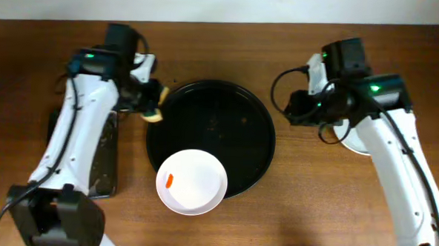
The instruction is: Clean dirty plates on tray and stack at the side
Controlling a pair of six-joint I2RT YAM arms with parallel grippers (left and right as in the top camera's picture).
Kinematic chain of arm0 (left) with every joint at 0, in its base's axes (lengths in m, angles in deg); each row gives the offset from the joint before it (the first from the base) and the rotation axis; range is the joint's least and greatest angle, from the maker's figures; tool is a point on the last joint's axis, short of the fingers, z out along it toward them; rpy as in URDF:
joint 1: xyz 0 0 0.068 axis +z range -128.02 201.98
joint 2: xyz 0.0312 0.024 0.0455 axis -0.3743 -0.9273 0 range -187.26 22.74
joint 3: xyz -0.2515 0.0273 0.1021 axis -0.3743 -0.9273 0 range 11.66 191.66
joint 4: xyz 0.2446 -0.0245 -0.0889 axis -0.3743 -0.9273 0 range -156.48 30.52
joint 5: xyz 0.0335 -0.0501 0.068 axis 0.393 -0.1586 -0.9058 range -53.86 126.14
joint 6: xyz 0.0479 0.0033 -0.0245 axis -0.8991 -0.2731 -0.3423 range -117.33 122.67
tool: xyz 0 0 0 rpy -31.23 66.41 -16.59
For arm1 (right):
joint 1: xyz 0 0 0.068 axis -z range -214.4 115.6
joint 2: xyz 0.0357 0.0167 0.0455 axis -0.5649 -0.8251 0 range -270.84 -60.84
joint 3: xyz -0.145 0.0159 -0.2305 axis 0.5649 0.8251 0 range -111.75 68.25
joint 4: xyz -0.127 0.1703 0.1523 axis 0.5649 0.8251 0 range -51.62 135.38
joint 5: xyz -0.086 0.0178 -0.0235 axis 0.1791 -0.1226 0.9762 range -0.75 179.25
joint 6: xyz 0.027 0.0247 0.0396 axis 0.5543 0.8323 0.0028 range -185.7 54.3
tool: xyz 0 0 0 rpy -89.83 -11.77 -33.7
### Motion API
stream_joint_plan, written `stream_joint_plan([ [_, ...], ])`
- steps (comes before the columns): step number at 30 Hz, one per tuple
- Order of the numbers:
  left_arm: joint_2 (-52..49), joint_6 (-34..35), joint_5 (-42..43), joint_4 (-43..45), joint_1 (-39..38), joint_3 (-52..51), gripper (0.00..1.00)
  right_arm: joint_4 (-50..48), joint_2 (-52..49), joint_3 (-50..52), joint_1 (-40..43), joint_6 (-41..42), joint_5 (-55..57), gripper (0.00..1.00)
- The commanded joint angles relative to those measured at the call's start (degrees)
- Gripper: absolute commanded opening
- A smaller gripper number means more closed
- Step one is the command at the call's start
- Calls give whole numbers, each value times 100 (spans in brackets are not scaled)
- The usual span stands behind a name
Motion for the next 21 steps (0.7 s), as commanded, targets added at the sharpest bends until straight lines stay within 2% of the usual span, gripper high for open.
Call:
stream_joint_plan([
  [1,52,-92,-728,-433,1121,-136,6,2,-74,37,-400,-39,118,48],
  [3,52,-85,-848,13,1716,-844,6,4,-144,37,-590,-42,118,48],
  [5,52,-85,-852,1005,2184,-1921,6,4,-315,79,-817,-35,72,48],
  [7,52,-66,-863,2190,2627,-2990,2,0,-699,302,-1189,525,74,48],
  [8,52,-66,-914,2804,2798,-3582,1,-13,-881,306,-1353,527,46,48],
  [10,50,-68,-1071,3449,2800,-4138,3,-24,-1147,306,-1639,785,-127,49],
  [11,52,-66,-1106,3654,2800,-4378,19,-22,-1440,323,-1917,892,-348,50],
  [13,52,-66,-1104,3692,2800,-4391,30,-70,-1915,328,-2308,1130,-400,54],
  [15,52,-66,-1102,3687,2800,-4391,33,-181,-2472,328,-2605,1427,-398,56],
  [18,52,-66,-1082,3670,2800,-4391,33,-201,-2977,343,-2653,1578,-424,49],
  [19,52,-66,-1082,3668,2798,-4391,33,-369,-3056,562,-2682,1578,-621,42],
  [20,52,-66,-1084,3668,2800,-4391,33,-538,-3056,778,-2680,1655,-660,41],
  [21,52,-66,-1084,3668,2800,-4391,33,-693,-3056,962,-2667,1770,-726,25],
])
